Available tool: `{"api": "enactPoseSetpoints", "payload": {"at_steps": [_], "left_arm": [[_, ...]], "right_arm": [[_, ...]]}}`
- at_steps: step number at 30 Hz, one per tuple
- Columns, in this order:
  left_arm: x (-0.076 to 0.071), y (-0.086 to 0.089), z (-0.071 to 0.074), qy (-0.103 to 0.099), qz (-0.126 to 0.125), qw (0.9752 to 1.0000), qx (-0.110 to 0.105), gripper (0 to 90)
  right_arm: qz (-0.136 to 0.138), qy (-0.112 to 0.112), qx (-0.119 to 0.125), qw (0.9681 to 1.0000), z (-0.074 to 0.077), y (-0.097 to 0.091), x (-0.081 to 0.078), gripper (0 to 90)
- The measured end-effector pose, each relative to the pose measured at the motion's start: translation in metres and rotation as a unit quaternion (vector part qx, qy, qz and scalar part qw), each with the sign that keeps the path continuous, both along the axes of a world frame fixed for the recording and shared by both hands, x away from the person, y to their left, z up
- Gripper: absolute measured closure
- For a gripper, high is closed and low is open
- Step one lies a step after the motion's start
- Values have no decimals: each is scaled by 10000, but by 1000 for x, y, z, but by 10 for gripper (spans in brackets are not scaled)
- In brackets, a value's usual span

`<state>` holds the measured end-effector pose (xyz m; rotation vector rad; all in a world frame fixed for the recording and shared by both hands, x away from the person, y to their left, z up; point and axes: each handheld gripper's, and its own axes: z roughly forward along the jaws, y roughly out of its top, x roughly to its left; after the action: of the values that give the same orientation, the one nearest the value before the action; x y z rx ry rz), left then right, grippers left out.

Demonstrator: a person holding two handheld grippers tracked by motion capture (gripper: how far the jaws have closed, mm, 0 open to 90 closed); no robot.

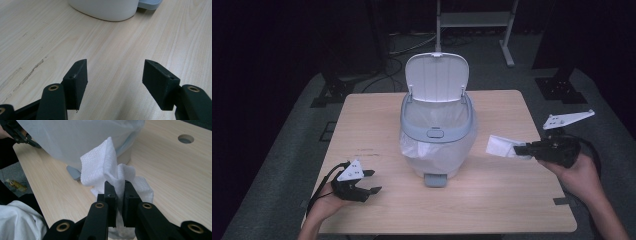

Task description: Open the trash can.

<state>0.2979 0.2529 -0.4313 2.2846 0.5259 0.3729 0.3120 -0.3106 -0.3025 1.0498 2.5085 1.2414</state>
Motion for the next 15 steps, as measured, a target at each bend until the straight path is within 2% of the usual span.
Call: {"api": "enactPoseSetpoints", "payload": {"at_steps": [3,4,7,8,15], "left_arm": [[0,0,0,-6,11,10000,-8,351],[-1,0,0,0,16,10000,-21,350],[-1,0,0,6,21,10000,-12,335],[-2,-1,0,-22,5,10000,-3,333],[-3,-2,3,-79,11,9999,-69,317]], "right_arm": [[9,-34,4,10000,7,1,0,835],[28,-83,20,10000,14,1,0,835],[55,-116,36,9999,22,2,0,835],[90,-153,51,9998,29,3,0,834],[161,-251,91,9995,48,6,0,834]]}}
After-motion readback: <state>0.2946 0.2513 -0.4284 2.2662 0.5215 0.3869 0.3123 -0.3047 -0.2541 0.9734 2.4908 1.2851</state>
